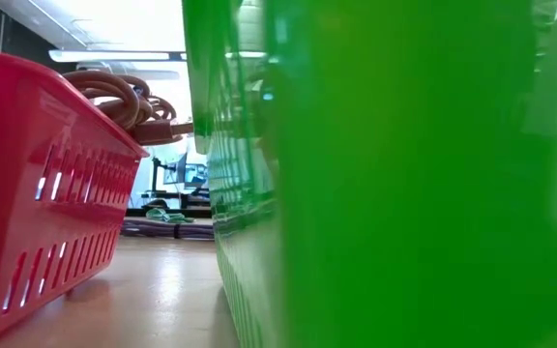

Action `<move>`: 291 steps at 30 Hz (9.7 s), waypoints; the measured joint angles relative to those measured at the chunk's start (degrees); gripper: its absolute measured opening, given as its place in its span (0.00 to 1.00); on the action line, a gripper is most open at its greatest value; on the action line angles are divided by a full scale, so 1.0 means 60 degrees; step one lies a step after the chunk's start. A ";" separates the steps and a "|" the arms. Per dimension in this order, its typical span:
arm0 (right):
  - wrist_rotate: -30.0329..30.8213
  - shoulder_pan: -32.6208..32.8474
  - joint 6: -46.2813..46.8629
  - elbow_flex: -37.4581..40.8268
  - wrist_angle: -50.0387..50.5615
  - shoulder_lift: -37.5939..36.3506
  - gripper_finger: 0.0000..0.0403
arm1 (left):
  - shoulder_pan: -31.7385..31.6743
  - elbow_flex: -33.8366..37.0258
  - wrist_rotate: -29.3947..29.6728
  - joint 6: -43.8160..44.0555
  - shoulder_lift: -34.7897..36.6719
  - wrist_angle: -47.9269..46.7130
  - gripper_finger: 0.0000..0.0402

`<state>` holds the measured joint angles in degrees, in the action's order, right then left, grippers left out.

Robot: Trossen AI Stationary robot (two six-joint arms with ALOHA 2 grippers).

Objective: Pick & Place USB Port
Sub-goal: Put the blue USB charger into the blue bin, then put the purple USB charger into the black bin

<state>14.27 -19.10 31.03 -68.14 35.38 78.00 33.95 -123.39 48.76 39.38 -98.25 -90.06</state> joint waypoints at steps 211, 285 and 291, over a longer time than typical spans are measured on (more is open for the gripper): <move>0.0239 0.1598 0.2297 0.1265 -0.1498 0.3386 0.31 | -0.0717 0.2699 -0.1440 -0.1003 0.0926 0.0007 0.38; 0.1812 0.6717 -0.1133 0.1265 -0.2992 -0.0118 0.03 | 0.1720 0.2710 0.1167 0.0411 0.0921 0.0007 0.38; 0.2022 0.7913 -0.3520 0.1257 -0.4897 -0.0139 0.03 | 0.1723 0.2710 0.1778 0.0027 0.0903 0.0733 0.38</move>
<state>26.40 28.38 9.91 -60.60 5.99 77.16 44.29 -107.13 59.42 39.54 -92.84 -85.66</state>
